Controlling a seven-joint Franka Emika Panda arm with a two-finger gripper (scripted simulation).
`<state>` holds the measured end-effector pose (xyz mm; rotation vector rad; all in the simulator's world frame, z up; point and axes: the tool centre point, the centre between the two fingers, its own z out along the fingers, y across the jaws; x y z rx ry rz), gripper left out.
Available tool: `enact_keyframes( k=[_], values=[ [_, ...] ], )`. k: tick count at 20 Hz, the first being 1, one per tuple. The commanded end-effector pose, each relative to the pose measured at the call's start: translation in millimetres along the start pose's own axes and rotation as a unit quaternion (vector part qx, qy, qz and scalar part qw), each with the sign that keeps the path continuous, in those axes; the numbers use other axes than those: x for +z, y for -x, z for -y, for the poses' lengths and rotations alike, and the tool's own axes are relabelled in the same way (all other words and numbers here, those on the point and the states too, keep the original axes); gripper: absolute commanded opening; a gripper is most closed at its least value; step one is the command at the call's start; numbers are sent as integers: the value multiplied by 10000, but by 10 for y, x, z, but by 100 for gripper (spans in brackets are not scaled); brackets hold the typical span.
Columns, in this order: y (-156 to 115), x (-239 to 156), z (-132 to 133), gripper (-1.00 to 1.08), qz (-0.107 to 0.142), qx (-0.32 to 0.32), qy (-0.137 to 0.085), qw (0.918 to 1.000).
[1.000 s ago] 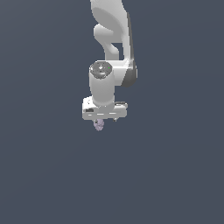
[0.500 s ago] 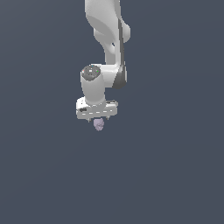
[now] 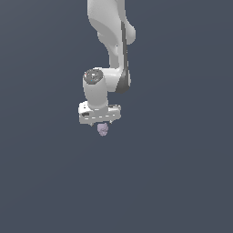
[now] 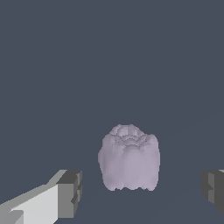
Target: Pick up the object and move it to a goal position.
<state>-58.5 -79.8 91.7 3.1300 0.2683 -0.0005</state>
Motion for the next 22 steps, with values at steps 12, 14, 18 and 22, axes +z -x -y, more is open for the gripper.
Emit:
enact_keyframes(
  k=[12,14,18,22],
  values=[
    [14,470,0,100,-2,-16,0,10000],
    [12,480,-1,100,-2,-16,0,10000],
    [12,480,-1,-100,-2,-16,0,10000],
    [12,480,-1,-100,-2,-16,0,10000]
  ],
)
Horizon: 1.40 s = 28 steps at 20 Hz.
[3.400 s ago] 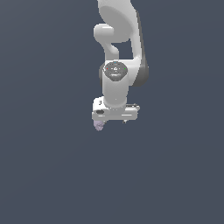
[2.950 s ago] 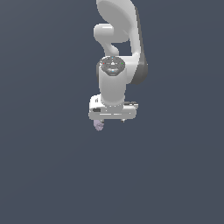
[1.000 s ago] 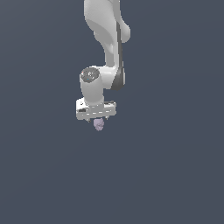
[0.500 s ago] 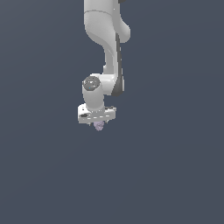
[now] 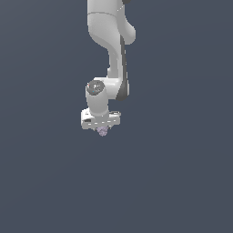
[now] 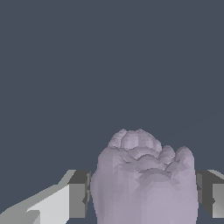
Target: Pick up the object and move it to a goal position.
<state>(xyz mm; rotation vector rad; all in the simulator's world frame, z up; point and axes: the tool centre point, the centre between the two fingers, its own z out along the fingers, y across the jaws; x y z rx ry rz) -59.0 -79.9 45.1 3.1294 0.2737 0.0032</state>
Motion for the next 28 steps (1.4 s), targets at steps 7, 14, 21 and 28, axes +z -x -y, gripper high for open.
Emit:
enact_keyframes(
  k=[7,14,21,28],
  values=[
    [7,-20,60,-100,1,0,0,10000],
    [50,-156,443,-100,1,0,0,10000],
    [118,-398,1132,-100,6,-1,3,10000],
    [169,-642,1813,-100,8,0,6,10000]
  ],
)
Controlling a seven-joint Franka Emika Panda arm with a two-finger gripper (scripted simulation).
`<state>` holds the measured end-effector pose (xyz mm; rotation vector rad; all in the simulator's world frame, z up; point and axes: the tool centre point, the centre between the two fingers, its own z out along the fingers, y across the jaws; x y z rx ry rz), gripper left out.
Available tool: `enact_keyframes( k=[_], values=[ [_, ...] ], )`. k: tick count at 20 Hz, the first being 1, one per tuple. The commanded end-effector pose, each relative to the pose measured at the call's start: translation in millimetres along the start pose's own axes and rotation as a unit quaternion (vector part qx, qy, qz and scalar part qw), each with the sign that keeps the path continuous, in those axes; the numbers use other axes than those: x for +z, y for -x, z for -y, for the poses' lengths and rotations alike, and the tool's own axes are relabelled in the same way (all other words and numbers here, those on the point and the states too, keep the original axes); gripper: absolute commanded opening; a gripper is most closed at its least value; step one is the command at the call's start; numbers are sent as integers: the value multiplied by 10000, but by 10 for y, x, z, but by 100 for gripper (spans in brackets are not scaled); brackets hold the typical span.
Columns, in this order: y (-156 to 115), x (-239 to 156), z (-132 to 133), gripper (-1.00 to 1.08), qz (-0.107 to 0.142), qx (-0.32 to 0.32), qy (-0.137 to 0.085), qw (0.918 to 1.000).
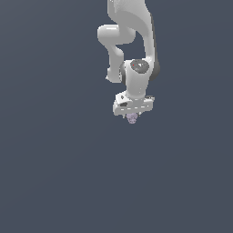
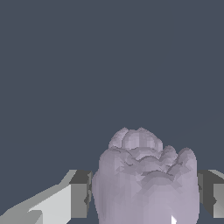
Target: Pick up the object and move it to a goal position.
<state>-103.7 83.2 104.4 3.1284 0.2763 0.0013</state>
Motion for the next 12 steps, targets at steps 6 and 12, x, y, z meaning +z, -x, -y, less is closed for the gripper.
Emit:
enact_keyframes(
  k=[6,12],
  values=[
    [27,-174,476,-100,2,8,2,10000],
    [22,-215,590,-100,4,10,-4,10000]
  ],
)
